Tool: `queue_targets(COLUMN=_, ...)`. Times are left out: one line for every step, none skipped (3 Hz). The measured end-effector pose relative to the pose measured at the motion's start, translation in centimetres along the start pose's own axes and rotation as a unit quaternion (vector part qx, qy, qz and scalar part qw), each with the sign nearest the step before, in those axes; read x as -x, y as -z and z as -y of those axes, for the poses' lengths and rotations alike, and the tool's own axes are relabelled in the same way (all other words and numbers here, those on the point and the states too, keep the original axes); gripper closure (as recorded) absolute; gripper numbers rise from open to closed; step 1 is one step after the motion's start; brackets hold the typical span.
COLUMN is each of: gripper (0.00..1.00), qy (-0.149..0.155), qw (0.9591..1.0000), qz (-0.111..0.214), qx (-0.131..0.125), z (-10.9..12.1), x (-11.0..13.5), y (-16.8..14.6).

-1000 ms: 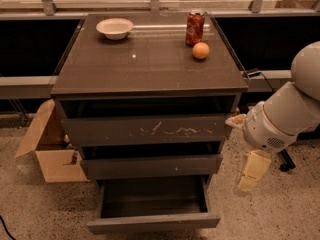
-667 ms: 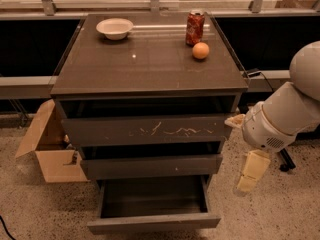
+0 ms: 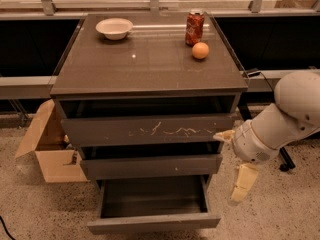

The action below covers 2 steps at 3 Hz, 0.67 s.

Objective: Close bottom drawer

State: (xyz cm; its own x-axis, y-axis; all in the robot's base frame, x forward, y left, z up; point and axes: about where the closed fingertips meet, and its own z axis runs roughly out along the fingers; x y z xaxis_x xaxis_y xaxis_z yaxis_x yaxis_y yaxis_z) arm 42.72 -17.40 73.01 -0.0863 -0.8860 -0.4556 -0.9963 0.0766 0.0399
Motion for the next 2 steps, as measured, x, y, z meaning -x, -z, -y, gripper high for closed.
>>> queue_targets(gripper=0.00, qy=0.023, qw=0.9991, qz=0.016, qx=0.031, z=0.0, x=-1.5, y=-4.3)
queue_targets(gripper=0.00, qy=0.037, qw=0.9984, qz=0.005, qx=0.043, z=-0.5, x=-2.8, y=-7.9)
